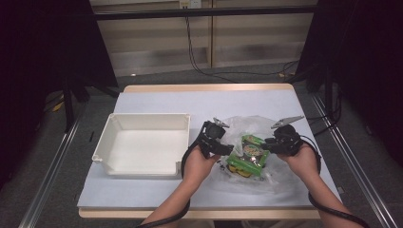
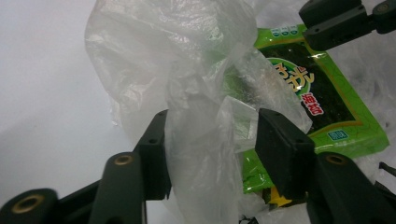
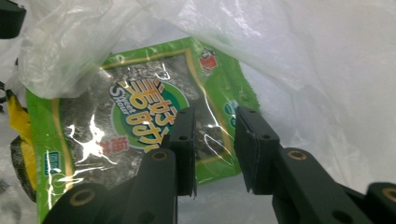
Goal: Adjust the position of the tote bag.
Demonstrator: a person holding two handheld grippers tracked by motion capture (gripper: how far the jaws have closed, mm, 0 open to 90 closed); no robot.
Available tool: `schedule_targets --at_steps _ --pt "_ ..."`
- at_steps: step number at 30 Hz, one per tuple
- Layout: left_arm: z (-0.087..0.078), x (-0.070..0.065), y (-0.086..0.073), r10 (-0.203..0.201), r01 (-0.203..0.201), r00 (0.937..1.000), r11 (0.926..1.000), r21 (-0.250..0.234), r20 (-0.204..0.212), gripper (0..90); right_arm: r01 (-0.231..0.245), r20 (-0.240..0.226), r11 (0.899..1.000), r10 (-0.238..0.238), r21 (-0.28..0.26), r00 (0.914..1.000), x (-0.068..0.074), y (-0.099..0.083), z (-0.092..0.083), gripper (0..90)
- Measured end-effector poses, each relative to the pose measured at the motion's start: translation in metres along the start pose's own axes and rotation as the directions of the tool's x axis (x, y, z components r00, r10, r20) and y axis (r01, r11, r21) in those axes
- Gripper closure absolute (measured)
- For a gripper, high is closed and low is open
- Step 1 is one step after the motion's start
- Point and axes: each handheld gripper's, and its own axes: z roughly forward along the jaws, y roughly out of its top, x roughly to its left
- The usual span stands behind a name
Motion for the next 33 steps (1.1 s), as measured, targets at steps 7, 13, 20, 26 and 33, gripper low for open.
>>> schedule_targets --at_steps 7,13,20,26,33 --pt "0.009 0.007 0.001 -0.033 0.033 0.9990 0.9994 0.009 -0.031 76.0 0.049 -0.049 0.999 -0.049 -0.017 0.9976 0.019 0.008 0.000 66.5" --pt "0.019 0.015 0.005 -0.076 0.078 0.9946 0.9965 0.029 -0.070 77.8 0.102 -0.110 0.995 -0.104 -0.025 0.9885 0.039 0.019 0.006 62.0" --pt "0.020 0.016 0.004 -0.096 0.098 0.9932 0.9948 0.028 -0.065 71.9 0.137 -0.146 0.990 -0.140 -0.025 0.9794 0.056 0.033 0.019 64.2" --pt "0.011 0.015 0.002 -0.093 0.094 0.9943 0.9954 0.016 -0.051 59.9 0.142 -0.148 0.990 -0.141 -0.002 0.9789 0.062 0.040 0.034 78.0" --pt "-0.009 0.005 -0.002 -0.064 0.064 0.9976 0.9979 -0.011 -0.027 54.7 0.124 -0.139 0.992 -0.125 -0.017 0.9824 0.057 0.049 0.040 87.8"
